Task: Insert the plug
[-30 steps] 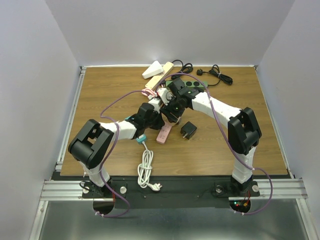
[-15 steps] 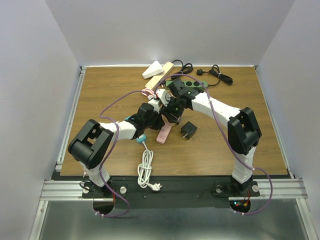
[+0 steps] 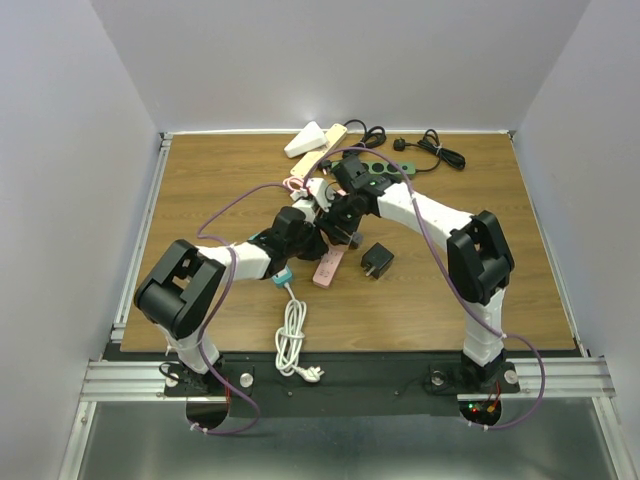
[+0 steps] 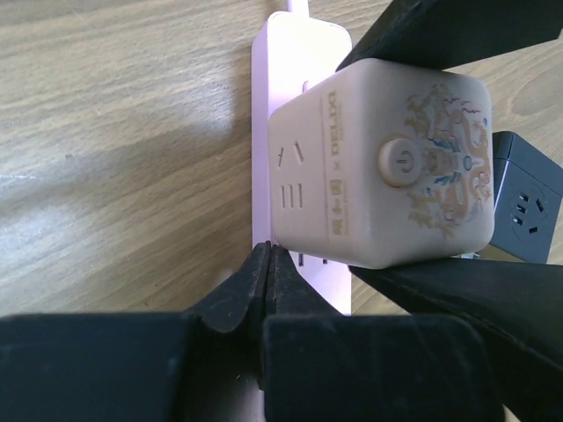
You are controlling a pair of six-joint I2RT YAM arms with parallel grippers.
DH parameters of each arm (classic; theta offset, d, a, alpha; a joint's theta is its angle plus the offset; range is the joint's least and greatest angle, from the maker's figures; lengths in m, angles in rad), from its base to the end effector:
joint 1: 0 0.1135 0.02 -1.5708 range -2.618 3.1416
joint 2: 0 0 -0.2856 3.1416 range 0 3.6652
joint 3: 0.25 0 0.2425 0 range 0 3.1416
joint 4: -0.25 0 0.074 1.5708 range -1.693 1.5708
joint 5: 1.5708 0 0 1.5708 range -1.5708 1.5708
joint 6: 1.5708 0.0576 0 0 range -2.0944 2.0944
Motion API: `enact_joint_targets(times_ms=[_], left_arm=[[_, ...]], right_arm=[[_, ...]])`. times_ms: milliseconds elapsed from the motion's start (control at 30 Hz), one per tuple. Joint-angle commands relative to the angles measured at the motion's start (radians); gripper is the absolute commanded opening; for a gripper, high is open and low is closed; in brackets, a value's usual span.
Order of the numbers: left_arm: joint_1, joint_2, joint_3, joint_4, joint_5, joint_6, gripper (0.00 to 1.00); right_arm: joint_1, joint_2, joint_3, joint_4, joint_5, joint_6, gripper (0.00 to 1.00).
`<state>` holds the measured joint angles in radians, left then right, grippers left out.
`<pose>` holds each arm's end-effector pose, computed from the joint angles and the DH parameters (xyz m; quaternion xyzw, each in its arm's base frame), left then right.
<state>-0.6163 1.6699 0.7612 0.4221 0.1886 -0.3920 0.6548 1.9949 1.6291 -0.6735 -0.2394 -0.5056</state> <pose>0.2838 -0.2143 0.1882 0.1437 0.8420 -0.3188 0.4108 0.3441 0.2814 0.2337 -0.5514 0.7840 0.1343 0.2514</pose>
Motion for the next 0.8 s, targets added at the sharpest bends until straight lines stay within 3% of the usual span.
enact_joint_targets(times_ms=[0, 433, 767], left_arm=[[-0.028, -0.016, -0.045, -0.112, 0.032, 0.019, 0.01], [0.036, -0.216, -0.030, -0.227, -0.011, -0.001, 0.00], [0.069, -0.321, -0.014, -0.276, -0.002, 0.008, 0.00]], right_arm=[[0.026, 0.075, -0.060, 0.008, 0.049, -0.005, 0.00], [0.023, 0.008, -0.227, 0.084, 0.072, 0.071, 0.00], [0.016, -0.016, -0.322, 0.146, -0.009, 0.176, 0.00]])
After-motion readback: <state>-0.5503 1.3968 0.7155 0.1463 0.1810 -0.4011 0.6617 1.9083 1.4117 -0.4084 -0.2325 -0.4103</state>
